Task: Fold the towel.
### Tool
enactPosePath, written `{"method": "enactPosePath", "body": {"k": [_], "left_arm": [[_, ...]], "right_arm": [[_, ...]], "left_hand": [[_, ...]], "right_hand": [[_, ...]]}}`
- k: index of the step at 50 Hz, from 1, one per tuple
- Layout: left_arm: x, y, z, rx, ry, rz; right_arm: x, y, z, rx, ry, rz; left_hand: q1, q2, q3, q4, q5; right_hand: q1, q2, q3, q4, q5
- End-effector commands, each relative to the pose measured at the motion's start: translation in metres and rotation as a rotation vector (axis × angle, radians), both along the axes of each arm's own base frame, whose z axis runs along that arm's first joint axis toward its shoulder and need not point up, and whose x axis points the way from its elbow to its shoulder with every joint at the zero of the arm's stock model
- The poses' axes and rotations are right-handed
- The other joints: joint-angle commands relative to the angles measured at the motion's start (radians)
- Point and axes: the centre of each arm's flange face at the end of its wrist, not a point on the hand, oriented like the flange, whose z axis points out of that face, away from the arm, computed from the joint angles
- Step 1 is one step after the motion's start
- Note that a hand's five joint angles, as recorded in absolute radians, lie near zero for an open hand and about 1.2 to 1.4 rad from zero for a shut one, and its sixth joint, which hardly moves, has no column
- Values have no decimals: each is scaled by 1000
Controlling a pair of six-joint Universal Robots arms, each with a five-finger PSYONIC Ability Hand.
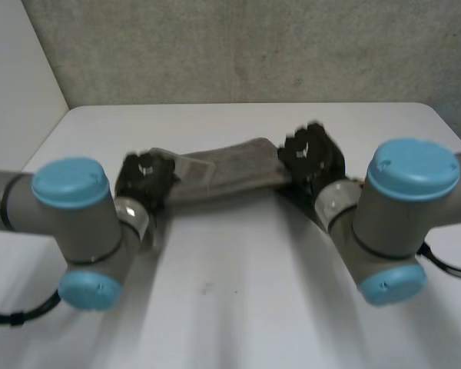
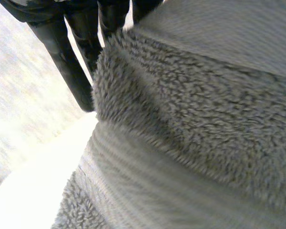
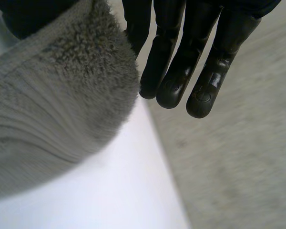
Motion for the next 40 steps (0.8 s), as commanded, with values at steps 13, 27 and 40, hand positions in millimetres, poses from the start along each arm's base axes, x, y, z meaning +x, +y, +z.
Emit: {"method": "enactPosePath", "body": {"k": [13,27,40], "left_arm": [[16,37,8,108,-72,-9],[76,-18,6,112,-62,206],[89,-12,30,86,-26,236]], "right_arm": [[-48,6,-23,195,-10,-114],[-57,1,-26,216,-31,-148],[-56,-2,-16,212,-93,-168]], "left_hand": [[-533,-544,-545,-544,-544],[-527,-538,-540,-538,-539],[-521,-532,-534,-532,-533]], "right_hand": [[430,214,209,202,215],[430,214,209,202,215],[430,214,209,202,215]]}}
